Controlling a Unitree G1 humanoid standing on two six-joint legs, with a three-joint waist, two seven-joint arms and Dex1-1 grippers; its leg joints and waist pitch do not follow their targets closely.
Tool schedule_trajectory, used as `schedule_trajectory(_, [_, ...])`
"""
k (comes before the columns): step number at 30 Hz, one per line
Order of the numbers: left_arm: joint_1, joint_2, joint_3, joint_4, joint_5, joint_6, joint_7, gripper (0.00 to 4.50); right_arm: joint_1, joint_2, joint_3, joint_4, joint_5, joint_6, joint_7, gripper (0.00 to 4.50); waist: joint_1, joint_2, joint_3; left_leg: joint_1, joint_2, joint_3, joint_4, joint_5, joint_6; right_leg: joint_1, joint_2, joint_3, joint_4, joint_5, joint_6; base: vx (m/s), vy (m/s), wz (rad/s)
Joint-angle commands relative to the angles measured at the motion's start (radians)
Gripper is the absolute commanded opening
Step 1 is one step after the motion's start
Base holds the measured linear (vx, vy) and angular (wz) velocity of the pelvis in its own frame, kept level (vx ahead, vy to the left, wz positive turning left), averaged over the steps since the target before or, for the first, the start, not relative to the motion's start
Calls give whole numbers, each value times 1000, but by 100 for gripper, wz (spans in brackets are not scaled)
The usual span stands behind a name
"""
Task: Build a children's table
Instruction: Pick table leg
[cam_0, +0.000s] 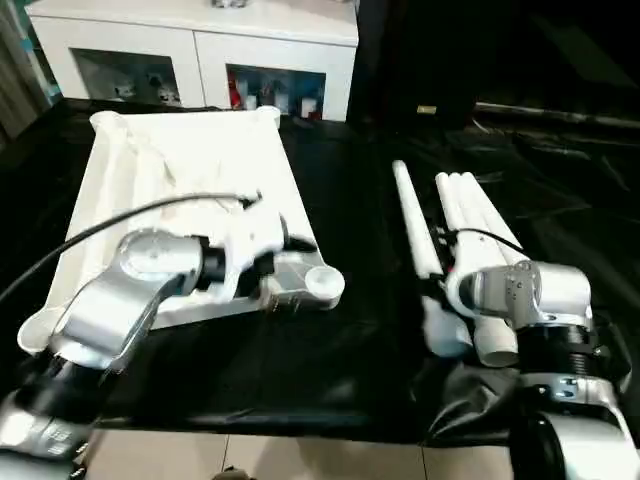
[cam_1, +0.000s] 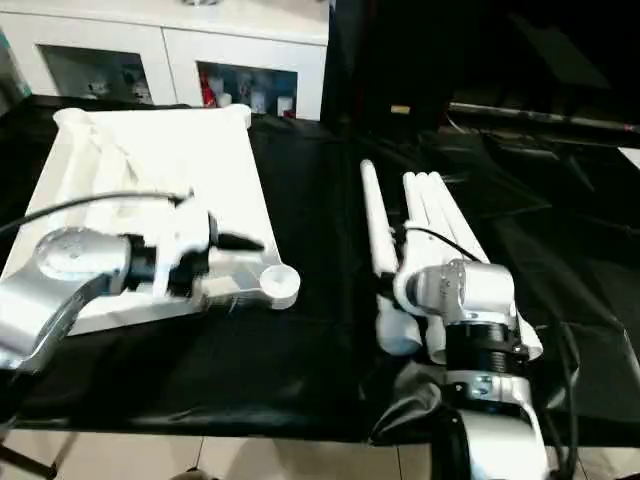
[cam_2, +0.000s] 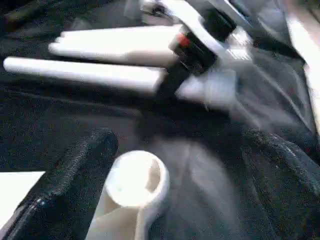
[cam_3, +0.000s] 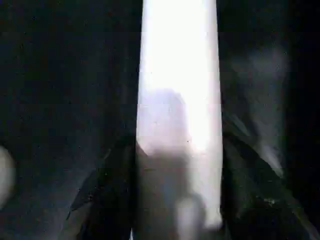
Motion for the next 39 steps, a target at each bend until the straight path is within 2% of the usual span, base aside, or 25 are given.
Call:
schedule_trajectory(1, [-40,-35,49,31,-39,45,62,450,-7,3,-26,-70,47,-110,43,188,4,13,-73,18,34,-3,-65,-81,-58,48,-74,44,-60,89,-205,0,0,0])
schedule_trajectory(2, [-63,-74,82,54,-66,73,102,450,4,5,-19,-98,62,-172,83,188,7,12,-74,17,34,-3,-64,-69,-49,50,-73,42,-59,109,-210,0,0,0])
schedule_trajectory(3, [-126,-172,175,96,-161,179,194,450,41,-9,22,-165,77,-264,174,188,7,20,-75,18,35,-4,-61,-70,-49,50,-73,42,-55,127,-218,0,0,0])
schedule_trajectory(4, [-131,-180,184,99,-170,186,202,450,45,-8,24,-175,81,-274,184,188,15,17,-75,21,35,-1,-57,-76,-38,50,-74,42,-60,153,-232,0,0,0])
schedule_trajectory(5, [-152,-212,214,112,-202,212,232,450,62,-7,30,-208,95,-311,223,188,19,13,-75,14,34,-5,-58,-62,-20,55,-74,41,-58,173,-241,0,0,0])
schedule_trajectory(6, [-182,-256,259,135,-250,253,277,450,84,2,19,-259,138,-315,274,188,21,14,-76,14,34,-6,-58,-54,-13,56,-74,40,-57,177,-241,0,0,0])
schedule_trajectory(8, [-199,-278,279,153,-269,268,301,450,103,-7,41,-296,145,-339,312,188,26,9,-75,13,33,-6,-56,-44,16,58,-73,40,-59,184,-244,0,0,0])
schedule_trajectory(11, [-239,-341,336,182,-316,314,361,450,152,-50,136,-369,128,-420,391,188,26,9,-71,12,34,-6,-58,-59,20,58,-73,40,-68,133,-235,0,0,0])
schedule_trajectory(13, [-252,-370,369,196,-337,338,397,450,157,-53,162,-377,110,-458,385,188,25,9,-70,14,35,-7,-60,-79,11,56,-74,40,-71,85,-231,0,0,0])
schedule_trajectory(15, [-259,-389,383,224,-320,346,448,450,156,-39,175,-399,112,-500,391,188,24,9,-67,16,35,-7,-62,-113,3,53,-75,41,-80,11,-218,0,0,0])
schedule_trajectory(17, [-264,-399,399,240,-331,357,480,450,155,-29,179,-417,118,-517,398,188,25,12,-67,16,38,-10,-65,-118,-2,52,-75,40,-81,-11,-205,0,0,0])
schedule_trajectory(18, [-264,-399,399,240,-331,357,480,450,155,-29,179,-417,118,-517,398,188,24,12,-68,16,38,-9,-64,-118,-4,50,-74,40,-80,-5,-204,0,0,0])
schedule_trajectory(19, [-268,-405,413,246,-345,366,495,450,156,-28,193,-427,116,-526,407,188,22,8,-68,15,38,-10,-65,-114,-3,52,-74,40,-79,9,-201,0,0,0])
schedule_trajectory(22, [-273,-412,427,247,-362,379,507,450,162,-37,221,-432,106,-544,415,188,24,10,-69,14,36,-10,-63,-89,4,52,-73,40,-75,49,-206,0,0,0])
schedule_trajectory(23, [-280,-423,444,248,-380,396,523,450,167,-45,249,-429,93,-566,417,188,23,6,-70,12,35,-9,-62,-83,6,52,-72,39,-75,62,-210,0,0,0])
schedule_trajectory(26, [-287,-440,463,250,-400,415,546,450,172,-67,309,-404,31,-621,404,188,24,8,-69,12,36,-9,-61,-81,8,53,-74,40,-76,65,-209,0,0,0])
schedule_trajectory(28, [-288,-446,471,250,-409,420,553,421,172,-69,320,-398,14,-633,395,188,24,8,-67,12,35,-9,-62,-92,3,52,-74,39,-79,44,-208,0,0,0])
schedule_trajectory(31, [-291,-463,490,246,-440,438,568,411,163,-58,334,-368,-23,-654,352,188,24,8,-66,14,35,-9,-64,-114,-3,50,-74,40,-81,8,-207,0,0,0])
schedule_trajectory(32, [-288,-470,491,236,-457,453,571,383,156,-53,343,-354,-37,-664,335,188,23,8,-65,13,35,-9,-64,-113,-4,50,-73,40,-81,6,-205,0,0,0])
schedule_trajectory(37, [-282,-490,497,225,-466,464,597,353,140,-40,358,-329,-53,-682,296,188,20,6,-66,11,35,-9,-64,-104,6,52,-72,40,-81,33,-196,0,0,0])
schedule_trajectory(39, [-284,-495,500,229,-466,460,607,327,134,-36,363,-319,-62,-689,286,188,19,7,-65,11,35,-10,-64,-108,6,50,-73,40,-81,27,-197,0,0,0])
